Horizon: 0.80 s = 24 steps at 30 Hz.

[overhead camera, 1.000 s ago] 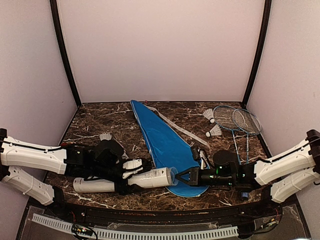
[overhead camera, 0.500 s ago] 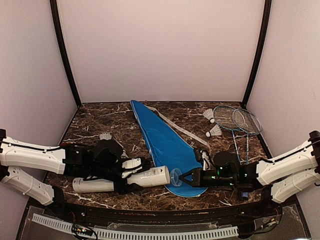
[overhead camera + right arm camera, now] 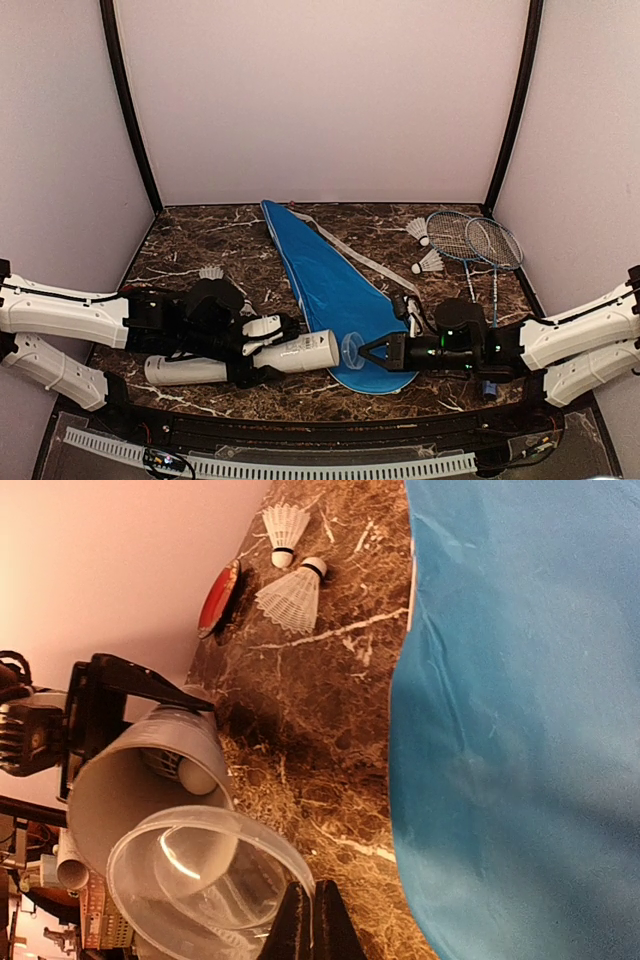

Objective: Pack up the badminton gear
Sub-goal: Place the tube cap at the center of the board.

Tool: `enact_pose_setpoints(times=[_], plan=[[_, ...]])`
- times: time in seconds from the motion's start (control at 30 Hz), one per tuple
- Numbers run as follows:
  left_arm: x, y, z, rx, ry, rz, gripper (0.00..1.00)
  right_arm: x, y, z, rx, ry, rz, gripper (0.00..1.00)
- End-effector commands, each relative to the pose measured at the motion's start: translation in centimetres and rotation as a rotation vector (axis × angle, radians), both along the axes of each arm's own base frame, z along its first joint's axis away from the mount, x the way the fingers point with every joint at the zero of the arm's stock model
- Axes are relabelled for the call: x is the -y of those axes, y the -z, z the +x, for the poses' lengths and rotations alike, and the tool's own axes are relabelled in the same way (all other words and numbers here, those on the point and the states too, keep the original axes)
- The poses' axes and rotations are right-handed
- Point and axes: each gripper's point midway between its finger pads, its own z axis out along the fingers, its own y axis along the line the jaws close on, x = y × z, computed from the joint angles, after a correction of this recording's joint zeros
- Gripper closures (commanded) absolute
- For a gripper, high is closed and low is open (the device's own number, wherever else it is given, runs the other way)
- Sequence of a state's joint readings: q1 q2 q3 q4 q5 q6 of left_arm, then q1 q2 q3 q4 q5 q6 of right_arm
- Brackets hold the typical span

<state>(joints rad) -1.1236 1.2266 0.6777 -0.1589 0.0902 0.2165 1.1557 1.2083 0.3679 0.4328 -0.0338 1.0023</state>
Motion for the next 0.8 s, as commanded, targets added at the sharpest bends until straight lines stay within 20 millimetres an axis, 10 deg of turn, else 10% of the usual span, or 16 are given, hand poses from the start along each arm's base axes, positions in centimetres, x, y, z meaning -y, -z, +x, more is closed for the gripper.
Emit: enact_pose_setpoints(times=[0.0, 0.77], plan=[[0.0, -0.7, -0.5, -0.006, 0.026, -0.031, 0.28, -1.2, -4.1, 0.0, 0.064, -0.036, 0.141, 0.98], [0.2, -1.0, -0.8, -0.011, 0.039, -0.05, 0.28, -3.2, -3.9, -0.5, 0.055, -0.112, 0.153, 0.98]])
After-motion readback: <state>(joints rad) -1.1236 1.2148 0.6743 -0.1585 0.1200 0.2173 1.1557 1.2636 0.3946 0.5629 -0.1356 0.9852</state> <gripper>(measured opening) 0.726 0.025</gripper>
